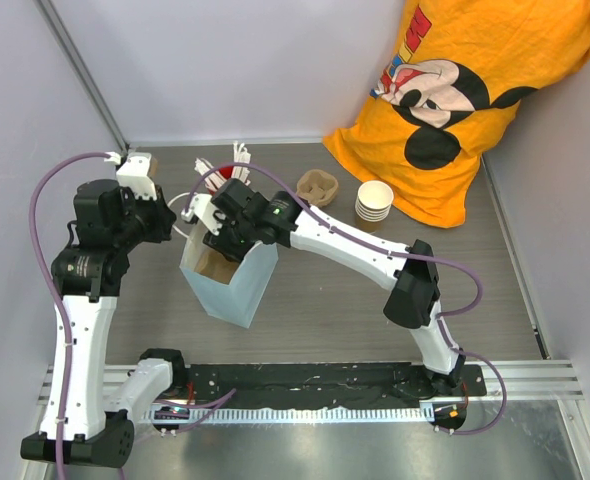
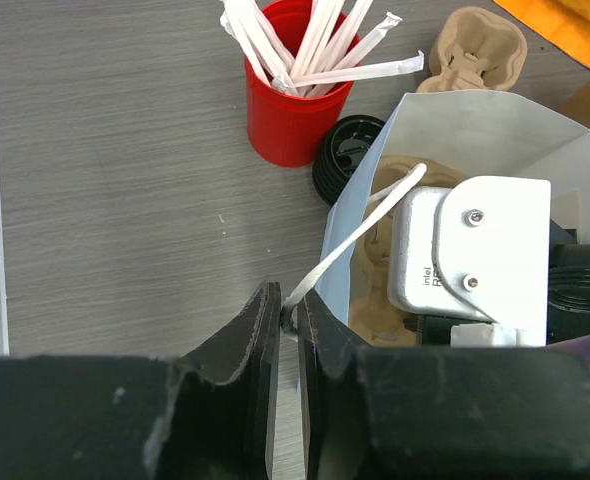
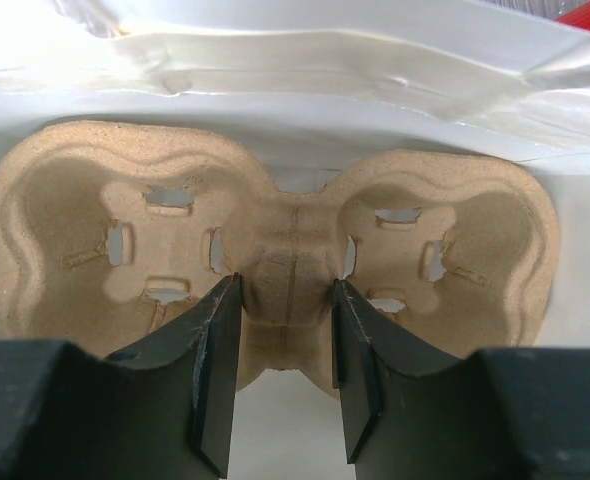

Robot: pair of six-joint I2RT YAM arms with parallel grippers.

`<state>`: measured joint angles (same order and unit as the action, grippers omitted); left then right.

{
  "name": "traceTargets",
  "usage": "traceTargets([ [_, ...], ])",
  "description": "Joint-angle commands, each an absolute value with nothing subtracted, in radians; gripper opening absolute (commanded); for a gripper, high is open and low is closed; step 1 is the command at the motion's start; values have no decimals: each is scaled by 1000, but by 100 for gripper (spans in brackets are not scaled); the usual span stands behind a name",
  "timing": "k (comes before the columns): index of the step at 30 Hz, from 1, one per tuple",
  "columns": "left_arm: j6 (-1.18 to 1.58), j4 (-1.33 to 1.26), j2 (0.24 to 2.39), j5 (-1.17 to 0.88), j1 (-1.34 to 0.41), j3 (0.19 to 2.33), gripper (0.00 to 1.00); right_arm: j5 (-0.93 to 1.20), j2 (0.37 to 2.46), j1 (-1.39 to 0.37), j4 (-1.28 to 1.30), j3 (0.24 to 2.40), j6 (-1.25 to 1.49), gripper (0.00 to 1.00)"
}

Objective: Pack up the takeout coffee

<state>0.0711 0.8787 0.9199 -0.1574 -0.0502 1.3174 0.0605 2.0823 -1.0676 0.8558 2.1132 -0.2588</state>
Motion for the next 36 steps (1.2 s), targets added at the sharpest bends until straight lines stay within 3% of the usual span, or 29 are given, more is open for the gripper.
traceTargets([
  [1, 75, 838, 917, -153, -46, 1316, 16, 48, 2086, -1071, 864, 2161, -267, 1],
  [31, 77, 836, 917, -158, -46, 1308, 16, 52, 2123, -1080, 960, 2230, -285, 1],
  [36, 75, 836, 916, -156, -45, 1307, 15, 54, 2123, -1078, 956, 2233, -287, 6],
])
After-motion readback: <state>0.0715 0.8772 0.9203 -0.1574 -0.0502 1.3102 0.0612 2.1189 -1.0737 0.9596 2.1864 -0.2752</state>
